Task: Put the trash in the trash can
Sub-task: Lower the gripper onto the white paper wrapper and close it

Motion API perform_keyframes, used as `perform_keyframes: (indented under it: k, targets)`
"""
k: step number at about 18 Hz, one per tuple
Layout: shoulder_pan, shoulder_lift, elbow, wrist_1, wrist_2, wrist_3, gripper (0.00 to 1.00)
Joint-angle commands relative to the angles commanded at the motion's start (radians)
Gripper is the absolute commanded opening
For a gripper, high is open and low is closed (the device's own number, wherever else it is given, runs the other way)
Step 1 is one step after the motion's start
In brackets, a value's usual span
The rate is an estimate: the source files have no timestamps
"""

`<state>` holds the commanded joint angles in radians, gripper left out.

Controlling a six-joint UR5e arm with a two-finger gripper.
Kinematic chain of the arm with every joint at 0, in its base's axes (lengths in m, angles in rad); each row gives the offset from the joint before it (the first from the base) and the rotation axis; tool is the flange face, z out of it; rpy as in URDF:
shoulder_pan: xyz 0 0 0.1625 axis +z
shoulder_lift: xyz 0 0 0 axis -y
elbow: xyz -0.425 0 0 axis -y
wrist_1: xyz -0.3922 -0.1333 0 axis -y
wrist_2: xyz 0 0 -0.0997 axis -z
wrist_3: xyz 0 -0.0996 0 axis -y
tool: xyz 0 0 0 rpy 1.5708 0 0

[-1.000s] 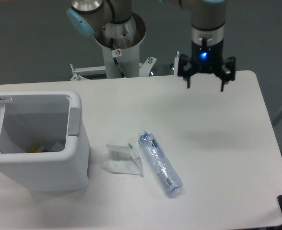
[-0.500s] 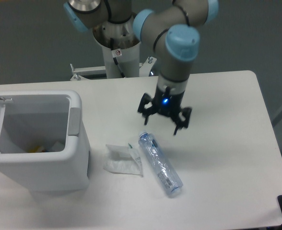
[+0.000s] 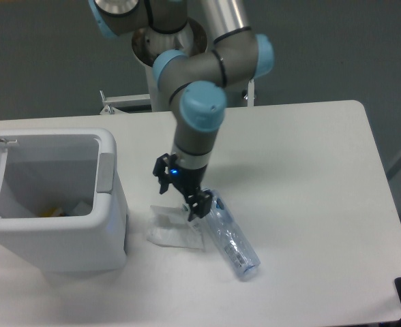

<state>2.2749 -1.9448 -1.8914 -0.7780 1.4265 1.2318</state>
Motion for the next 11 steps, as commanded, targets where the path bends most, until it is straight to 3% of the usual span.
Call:
perform_keyframes:
  k: [3, 4, 6, 7, 8, 11]
  targets:
    - [-0.011, -0.037, 0.002, 0.02, 0.023, -0.008, 1.0]
    - [-0.011, -0.042, 0.002, 0.022, 0.025, -0.009, 0.91]
    - [-0.011, -0.04, -0.003, 0.023, 0.026, -0.011, 0.52]
    - [-0.011, -0.037, -0.003, 0.022, 0.026, -0.029, 0.18]
    - [-0.011, -0.039, -0.002, 0.023, 0.028, -0.063, 0.0]
    - [-0.009, -0.033, 0.006, 0.026, 0.026, -0.117, 0.0]
